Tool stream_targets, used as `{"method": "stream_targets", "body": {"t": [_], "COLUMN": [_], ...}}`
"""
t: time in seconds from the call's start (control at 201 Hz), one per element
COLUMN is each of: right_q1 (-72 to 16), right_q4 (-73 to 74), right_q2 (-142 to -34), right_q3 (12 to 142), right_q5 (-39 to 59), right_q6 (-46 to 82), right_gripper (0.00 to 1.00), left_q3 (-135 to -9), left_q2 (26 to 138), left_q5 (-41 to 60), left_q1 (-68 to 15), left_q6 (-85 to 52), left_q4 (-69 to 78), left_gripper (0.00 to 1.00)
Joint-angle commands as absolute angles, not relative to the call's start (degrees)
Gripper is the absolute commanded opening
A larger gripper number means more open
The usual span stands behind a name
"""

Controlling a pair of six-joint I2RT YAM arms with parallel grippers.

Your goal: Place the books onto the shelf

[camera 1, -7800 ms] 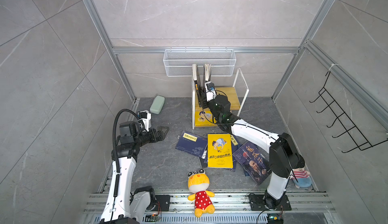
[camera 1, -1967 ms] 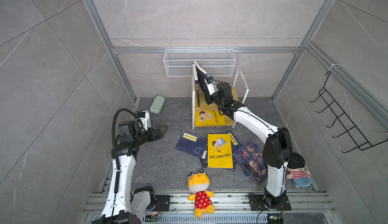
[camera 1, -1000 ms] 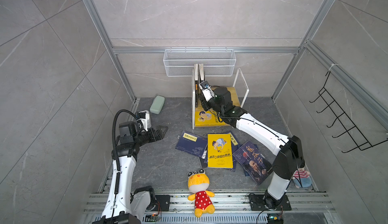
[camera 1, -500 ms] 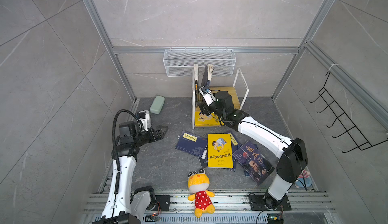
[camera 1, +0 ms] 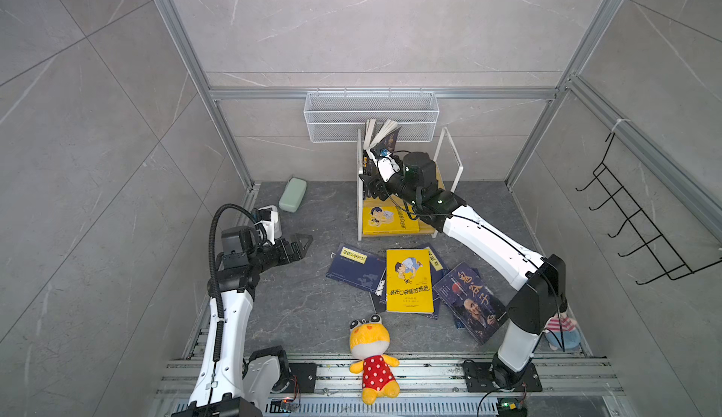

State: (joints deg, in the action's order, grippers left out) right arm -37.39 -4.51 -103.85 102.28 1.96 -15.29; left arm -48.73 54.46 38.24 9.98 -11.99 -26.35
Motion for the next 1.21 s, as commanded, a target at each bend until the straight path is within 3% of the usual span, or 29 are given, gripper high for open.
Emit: {"method": "stream_targets", "body": {"t": [0.0,0.423,0.553,0.737,0.946,1.026,1.2], "right_q1": [-37.18,-38.39,-39.19,-39.99,-40.5,-40.86,-43.02], "right_q4": [-6.6,-6.73,-7.91,-7.69,-4.67,-3.57,-1.21], "right_q2": [-105.27,-111.98,-114.18,-114.83,-113.0,-111.84,-109.06], "right_q3": [105.79,116.29,120.36,121.27,118.36,117.57,115.34], "right_q5": [2.42,-2.94,-6.93,-10.02,-14.59,-16.68,-21.91], "right_q6": [-14.82,-7.83,-7.79,-7.59,-9.21,-10.47,-13.54], "right_gripper": [0.77,0.79,0.74,0.49,0.08,0.0,0.0], "left_q3": [-48.43,-48.16,-48.43,-48.42,-48.15,-48.25,-48.11], "left_q2": [53.64,53.27,53.53,53.59,53.43,53.54,53.34], "left_q5": [40.26,40.52,40.5,40.74,40.81,40.65,40.94], "left_q1": [10.36,10.55,10.55,10.55,10.55,10.55,10.55], "left_q6": [-12.37,-12.66,-12.73,-12.76,-12.81,-12.93,-13.01], "left_q4": [-23.97,-23.62,-23.67,-23.72,-23.51,-23.31,-23.29], "left_gripper": [1.0,1.0,1.0,1.0,1.0,1.0,1.0]}}
